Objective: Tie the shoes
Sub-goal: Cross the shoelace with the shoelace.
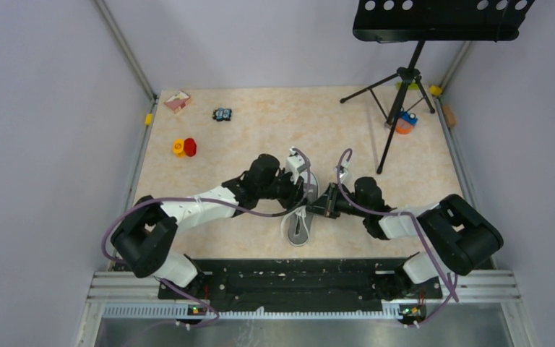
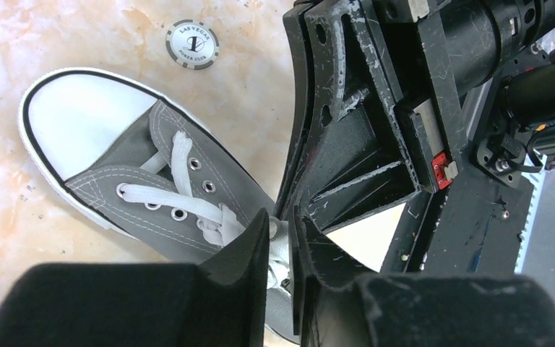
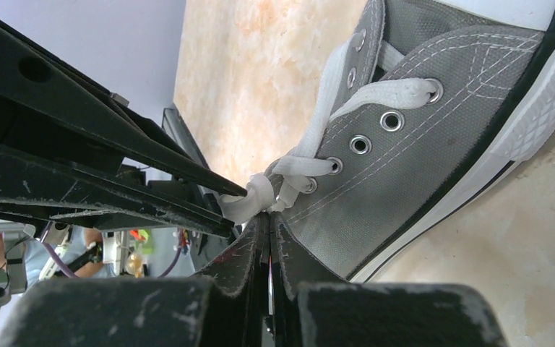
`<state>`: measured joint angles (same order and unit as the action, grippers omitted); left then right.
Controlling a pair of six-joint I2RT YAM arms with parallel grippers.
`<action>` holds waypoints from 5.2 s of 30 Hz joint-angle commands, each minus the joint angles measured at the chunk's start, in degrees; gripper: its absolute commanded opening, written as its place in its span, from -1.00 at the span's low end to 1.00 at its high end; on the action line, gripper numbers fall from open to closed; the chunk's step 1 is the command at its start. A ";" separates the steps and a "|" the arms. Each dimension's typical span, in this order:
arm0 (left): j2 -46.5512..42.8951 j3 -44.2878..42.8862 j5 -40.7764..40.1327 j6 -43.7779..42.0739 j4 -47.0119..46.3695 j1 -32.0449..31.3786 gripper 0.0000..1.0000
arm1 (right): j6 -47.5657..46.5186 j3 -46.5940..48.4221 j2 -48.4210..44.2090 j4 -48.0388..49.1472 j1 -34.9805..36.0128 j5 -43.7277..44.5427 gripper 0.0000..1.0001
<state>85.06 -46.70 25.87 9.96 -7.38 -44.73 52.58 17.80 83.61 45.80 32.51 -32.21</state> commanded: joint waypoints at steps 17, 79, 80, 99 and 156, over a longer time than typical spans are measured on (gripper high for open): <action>-5.59 2.69 -3.63 1.29 -3.35 -0.19 -1.00 | -0.55 1.58 0.05 2.47 0.62 -0.13 -1.00; -11.19 7.81 -1.54 4.02 -2.48 0.39 -1.00 | -8.27 7.85 -2.02 -13.92 0.80 1.10 -0.75; -11.03 7.79 -1.40 4.02 -2.47 0.35 -1.00 | -8.46 7.59 -2.19 -13.60 0.80 0.69 -0.75; -10.97 8.46 -4.86 4.76 -3.67 0.35 -1.00 | -9.00 7.02 -2.78 -10.04 1.87 -3.83 -0.72; -8.62 3.45 -5.75 8.06 -1.06 1.40 -1.00 | -4.57 2.73 -11.98 -14.71 2.73 13.63 -0.41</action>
<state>76.66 -41.19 19.22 17.89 -8.27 -43.53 45.67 21.43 72.27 29.28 35.46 -23.59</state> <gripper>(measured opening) 0.007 0.310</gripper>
